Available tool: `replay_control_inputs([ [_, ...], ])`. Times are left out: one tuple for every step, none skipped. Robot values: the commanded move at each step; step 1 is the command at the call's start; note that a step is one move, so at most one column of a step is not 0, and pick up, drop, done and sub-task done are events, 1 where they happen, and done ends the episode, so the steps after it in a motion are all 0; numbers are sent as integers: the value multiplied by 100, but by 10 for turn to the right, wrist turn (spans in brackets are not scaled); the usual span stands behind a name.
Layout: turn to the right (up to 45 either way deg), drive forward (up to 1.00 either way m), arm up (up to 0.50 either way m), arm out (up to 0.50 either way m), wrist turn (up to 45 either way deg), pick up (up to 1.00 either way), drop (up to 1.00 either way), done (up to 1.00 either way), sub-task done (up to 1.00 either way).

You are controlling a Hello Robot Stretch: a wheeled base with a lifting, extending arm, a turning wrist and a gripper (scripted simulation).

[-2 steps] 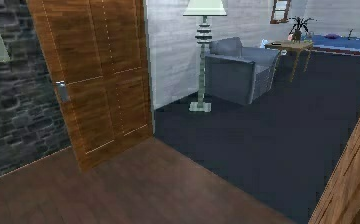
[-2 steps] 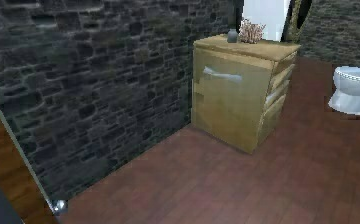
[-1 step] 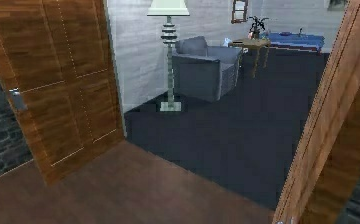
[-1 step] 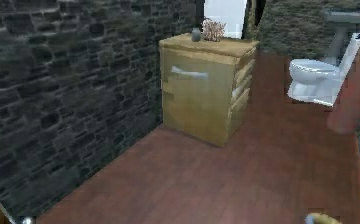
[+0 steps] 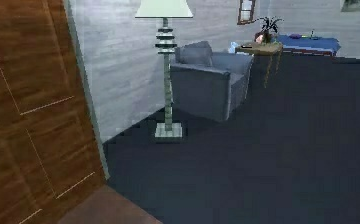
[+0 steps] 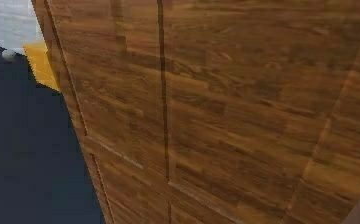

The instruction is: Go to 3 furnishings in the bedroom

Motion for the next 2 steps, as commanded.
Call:
replay_control_inputs([
  [150, 0, 0, 0, 0, 0, 0, 0, 0],
  [0, 100, 0, 0, 0, 0, 0, 0, 0],
])
